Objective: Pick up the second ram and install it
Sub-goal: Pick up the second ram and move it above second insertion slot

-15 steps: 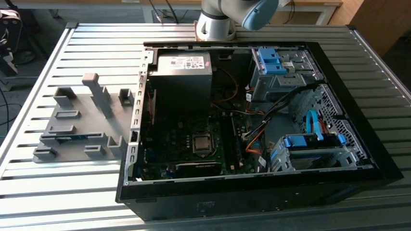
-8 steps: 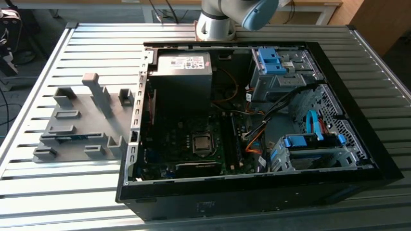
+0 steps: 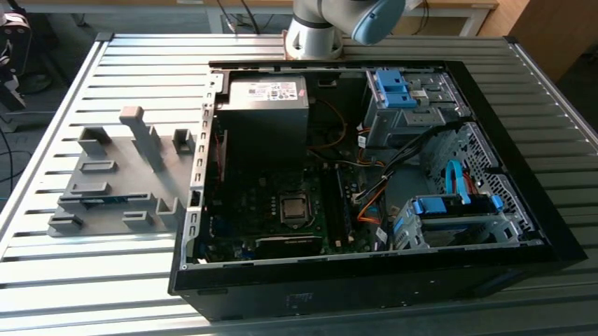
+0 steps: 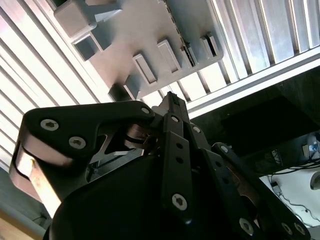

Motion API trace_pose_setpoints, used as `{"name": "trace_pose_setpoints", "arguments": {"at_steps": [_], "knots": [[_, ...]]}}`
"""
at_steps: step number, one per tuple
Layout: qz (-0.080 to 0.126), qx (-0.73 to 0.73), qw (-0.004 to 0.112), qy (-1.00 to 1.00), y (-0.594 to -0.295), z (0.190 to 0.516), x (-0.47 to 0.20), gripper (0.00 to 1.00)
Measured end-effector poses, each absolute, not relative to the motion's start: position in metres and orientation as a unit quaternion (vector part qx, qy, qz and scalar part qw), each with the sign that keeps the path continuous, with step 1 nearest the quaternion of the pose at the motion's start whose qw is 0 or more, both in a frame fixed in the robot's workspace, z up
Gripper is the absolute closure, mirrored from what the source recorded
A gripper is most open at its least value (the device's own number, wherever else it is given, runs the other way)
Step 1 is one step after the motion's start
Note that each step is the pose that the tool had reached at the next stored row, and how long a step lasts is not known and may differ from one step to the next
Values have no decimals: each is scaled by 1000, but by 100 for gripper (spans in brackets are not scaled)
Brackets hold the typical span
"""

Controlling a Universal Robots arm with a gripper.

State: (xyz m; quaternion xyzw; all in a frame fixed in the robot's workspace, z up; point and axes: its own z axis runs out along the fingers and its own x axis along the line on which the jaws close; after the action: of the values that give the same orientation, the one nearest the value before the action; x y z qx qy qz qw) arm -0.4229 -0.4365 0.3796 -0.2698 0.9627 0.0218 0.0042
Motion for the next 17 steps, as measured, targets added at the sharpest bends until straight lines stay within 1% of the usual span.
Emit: {"name": "trace_pose_setpoints", "arguments": {"at_steps": [17], "knots": [[22,-294,4,956,-436,380,-423,89]]}}
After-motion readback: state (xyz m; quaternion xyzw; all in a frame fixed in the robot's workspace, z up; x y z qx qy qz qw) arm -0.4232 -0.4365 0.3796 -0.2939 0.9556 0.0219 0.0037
